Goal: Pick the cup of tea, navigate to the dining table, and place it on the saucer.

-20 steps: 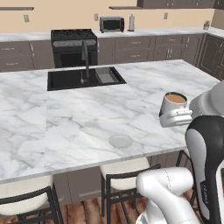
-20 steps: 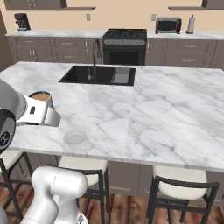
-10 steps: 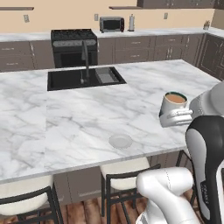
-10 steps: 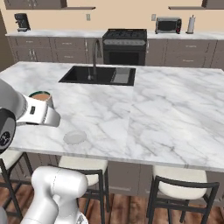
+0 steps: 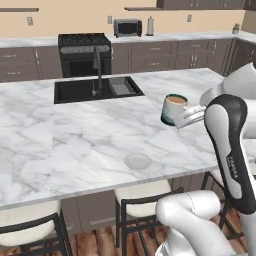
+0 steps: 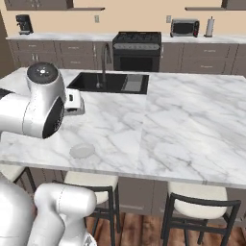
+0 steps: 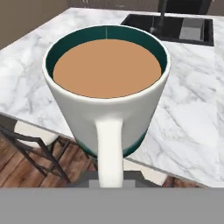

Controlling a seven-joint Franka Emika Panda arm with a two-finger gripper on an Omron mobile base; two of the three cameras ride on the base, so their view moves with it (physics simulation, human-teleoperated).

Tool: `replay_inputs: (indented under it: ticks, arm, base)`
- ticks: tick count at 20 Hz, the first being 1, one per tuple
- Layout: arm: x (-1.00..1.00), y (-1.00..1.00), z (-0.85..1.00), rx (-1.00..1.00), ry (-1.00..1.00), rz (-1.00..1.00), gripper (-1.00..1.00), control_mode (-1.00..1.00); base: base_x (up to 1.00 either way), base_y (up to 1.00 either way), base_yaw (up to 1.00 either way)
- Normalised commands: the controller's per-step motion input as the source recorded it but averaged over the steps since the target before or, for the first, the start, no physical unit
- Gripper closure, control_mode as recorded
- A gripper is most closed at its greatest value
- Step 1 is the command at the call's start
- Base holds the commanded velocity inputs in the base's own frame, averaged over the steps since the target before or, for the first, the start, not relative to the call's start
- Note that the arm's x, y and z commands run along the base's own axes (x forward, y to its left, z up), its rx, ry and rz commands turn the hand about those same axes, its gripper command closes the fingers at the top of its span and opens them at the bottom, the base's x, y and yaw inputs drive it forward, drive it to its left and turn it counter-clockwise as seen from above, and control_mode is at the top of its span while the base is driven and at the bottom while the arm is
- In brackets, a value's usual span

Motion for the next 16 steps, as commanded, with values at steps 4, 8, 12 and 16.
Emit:
replay_inputs:
  ticks: [4, 8, 12, 16]
  arm:
    - [1.0, 0.0, -0.28, -0.08, 0.04, 0.54, 1.0, -1.0]
    - [0.71, 0.02, -0.63, -0.14, 0.1, 0.62, 1.0, -1.0]
    - [0.51, 0.16, -0.94, -0.19, 0.02, 0.58, 1.0, -1.0]
    - [0.2, 0.18, -1.0, -0.22, 0.02, 0.48, 1.0, -1.0]
  base:
    - [0.0, 0.0, 0.0]
    - [0.0, 0.0, 0.0]
    - [0.0, 0.0, 0.0]
    - [0.0, 0.0, 0.0]
